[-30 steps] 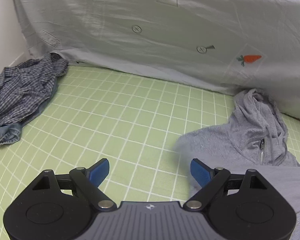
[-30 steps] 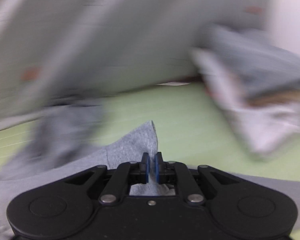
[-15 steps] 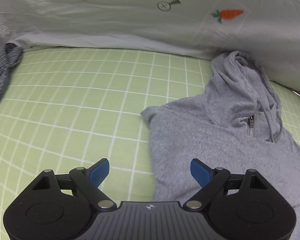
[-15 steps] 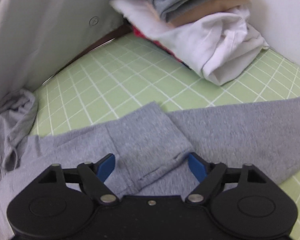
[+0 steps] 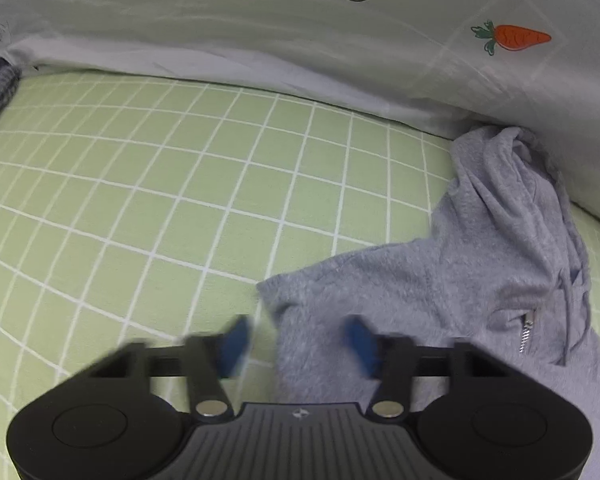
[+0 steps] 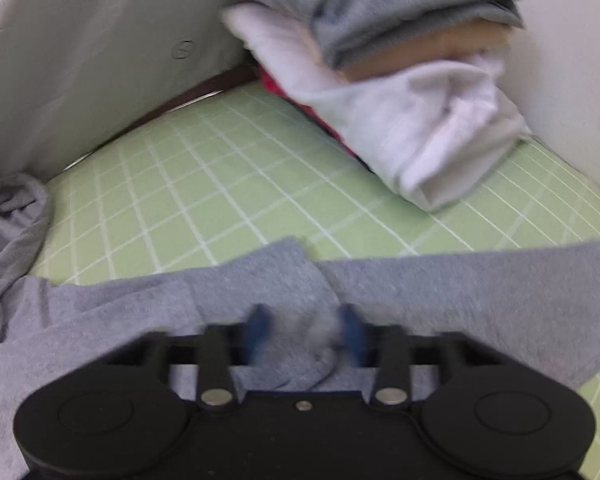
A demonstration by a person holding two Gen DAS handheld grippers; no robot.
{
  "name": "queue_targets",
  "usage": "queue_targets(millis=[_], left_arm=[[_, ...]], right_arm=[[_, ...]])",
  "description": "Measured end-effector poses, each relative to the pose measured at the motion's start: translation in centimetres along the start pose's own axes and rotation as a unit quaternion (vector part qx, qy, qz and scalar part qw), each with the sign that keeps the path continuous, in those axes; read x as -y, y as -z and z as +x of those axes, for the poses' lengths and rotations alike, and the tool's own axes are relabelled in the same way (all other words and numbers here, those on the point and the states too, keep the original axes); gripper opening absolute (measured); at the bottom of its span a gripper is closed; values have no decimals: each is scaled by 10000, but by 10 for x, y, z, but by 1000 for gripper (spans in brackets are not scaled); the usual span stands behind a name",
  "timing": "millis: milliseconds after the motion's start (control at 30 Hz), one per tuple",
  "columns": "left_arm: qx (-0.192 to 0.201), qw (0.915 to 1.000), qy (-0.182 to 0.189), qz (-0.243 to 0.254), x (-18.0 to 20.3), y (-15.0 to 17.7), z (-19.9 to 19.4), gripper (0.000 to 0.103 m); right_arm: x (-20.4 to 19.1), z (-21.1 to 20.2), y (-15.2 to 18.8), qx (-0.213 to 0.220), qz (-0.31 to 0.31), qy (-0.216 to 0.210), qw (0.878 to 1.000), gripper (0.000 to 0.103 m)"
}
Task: Fold clothes
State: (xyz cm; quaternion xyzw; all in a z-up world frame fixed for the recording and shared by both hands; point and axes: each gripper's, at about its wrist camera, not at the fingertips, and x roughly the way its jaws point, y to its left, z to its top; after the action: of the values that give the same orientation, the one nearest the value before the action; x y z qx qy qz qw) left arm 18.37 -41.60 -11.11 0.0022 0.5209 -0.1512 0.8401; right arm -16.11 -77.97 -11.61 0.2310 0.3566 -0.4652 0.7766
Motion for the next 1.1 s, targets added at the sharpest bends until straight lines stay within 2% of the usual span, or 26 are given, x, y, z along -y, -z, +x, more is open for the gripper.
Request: queue_targets(millis=[67,200,233,333,367,433,467,500,667,833,967,1100], left_arm=[[120,9999,35,-10,1,-3,-3,6],[273,9995,-34,142,3,-9,-11,5],[205,9996,-92,157,2,-8,-7,5],[4,9990,-353,265,2,-6,-2,15],[17,9985,-426,337,3,-6,-4,20],[93,9970,-574,514,4,-5,-12,39],[134,9959,-668,591,4,-4,-17,58],[178,9948,-762,652,4,-3,-20,70],[146,9925,-894,816,4,5,-32,77],[93,9936,-825,764,0,17,-45,79],[66,9944,-817,671,-7,25,-53,79],[78,9955,-756,565,-14,32,-61,79]], right_arm=[[-2,-7,-5,189,-146,56,9997,10],[-1,-32,-19,615,-142,50,9980,10],[-1,-33,-21,613,-124,47,9980,10],[-1,-26,-19,448,-215,105,9987,10],[-2,-26,-17,421,-206,100,9989,10],[-3,-30,-16,451,-120,38,9989,10],[-4,-33,-15,467,-88,-2,9989,10],[-7,-35,-14,478,-83,-54,9988,10],[-26,-47,-15,557,-162,-387,9976,10],[-62,-67,-12,657,-434,-845,9933,10],[-99,-82,-3,668,-774,-1305,9862,10],[-139,-96,17,453,-1045,-1972,9737,10]])
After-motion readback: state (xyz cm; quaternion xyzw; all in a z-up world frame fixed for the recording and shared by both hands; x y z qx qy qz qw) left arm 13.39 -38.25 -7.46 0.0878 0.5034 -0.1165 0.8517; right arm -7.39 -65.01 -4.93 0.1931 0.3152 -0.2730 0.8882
